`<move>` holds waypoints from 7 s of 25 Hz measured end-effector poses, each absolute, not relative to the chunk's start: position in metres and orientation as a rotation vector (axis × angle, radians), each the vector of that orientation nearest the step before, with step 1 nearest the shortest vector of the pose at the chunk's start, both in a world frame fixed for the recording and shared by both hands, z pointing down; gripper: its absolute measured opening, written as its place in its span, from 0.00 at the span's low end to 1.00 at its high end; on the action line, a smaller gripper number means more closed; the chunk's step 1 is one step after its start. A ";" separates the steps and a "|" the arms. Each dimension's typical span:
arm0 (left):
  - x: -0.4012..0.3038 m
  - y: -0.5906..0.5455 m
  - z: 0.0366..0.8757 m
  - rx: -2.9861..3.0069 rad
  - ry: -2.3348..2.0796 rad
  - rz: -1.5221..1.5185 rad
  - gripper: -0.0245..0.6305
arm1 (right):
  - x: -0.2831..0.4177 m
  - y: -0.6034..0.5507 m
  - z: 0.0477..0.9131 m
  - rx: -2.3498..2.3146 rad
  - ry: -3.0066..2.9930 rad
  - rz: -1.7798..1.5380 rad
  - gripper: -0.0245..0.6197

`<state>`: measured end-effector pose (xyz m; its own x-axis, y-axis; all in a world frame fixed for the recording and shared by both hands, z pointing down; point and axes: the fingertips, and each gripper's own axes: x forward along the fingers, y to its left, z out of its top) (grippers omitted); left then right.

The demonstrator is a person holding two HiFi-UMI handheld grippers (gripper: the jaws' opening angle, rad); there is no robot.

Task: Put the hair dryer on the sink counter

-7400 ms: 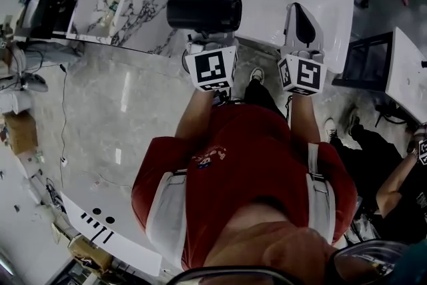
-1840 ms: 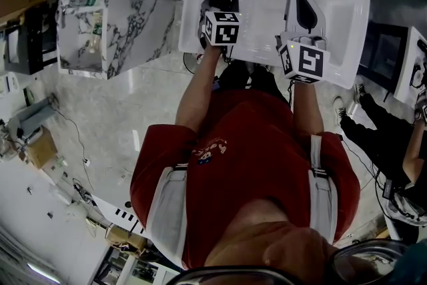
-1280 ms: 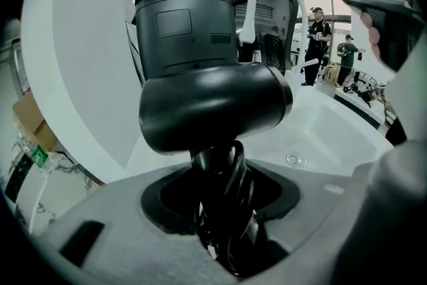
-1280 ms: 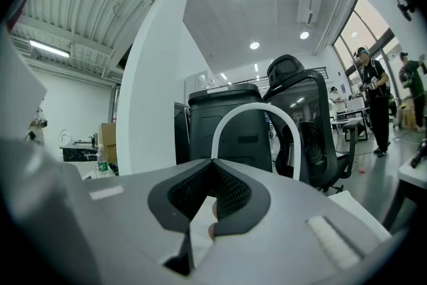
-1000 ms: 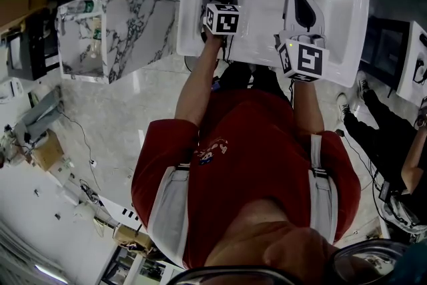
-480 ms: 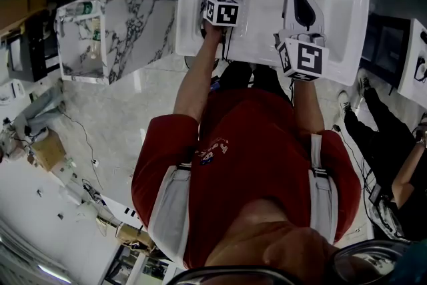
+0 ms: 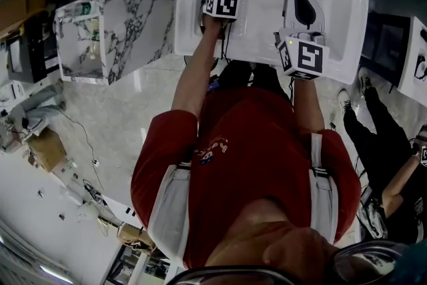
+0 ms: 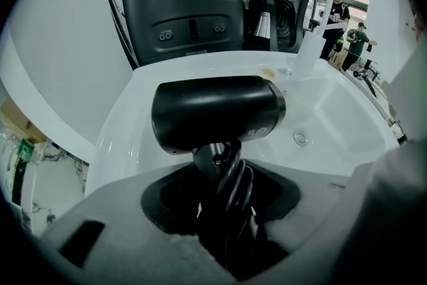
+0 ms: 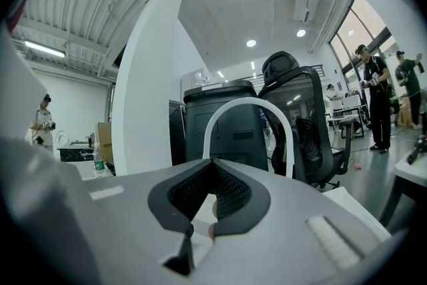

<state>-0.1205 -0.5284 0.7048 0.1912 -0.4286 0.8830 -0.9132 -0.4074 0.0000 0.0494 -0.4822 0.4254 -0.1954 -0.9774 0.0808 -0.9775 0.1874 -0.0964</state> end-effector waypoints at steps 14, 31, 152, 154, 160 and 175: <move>-0.125 -0.530 0.724 1.846 -1.192 1.181 0.33 | 0.047 -0.480 0.428 2.003 -2.410 0.205 0.04; -0.126 -0.528 0.733 1.791 -1.151 1.222 0.34 | 0.045 -0.474 0.432 1.984 -2.398 0.197 0.04; -0.085 -0.445 0.326 2.689 -1.786 -0.156 0.28 | 0.044 -0.441 0.356 1.986 -2.501 -0.054 0.04; -0.085 -0.444 0.327 2.687 -1.794 -0.161 0.23 | 0.045 -0.441 0.355 1.988 -2.500 -0.057 0.04; -0.090 -0.447 0.333 2.661 -1.874 -0.114 0.06 | 0.044 -0.439 0.357 1.979 -2.494 -0.060 0.04; -0.092 -0.445 0.337 2.650 -1.900 -0.108 0.04 | 0.041 -0.436 0.361 1.935 -2.476 -0.085 0.04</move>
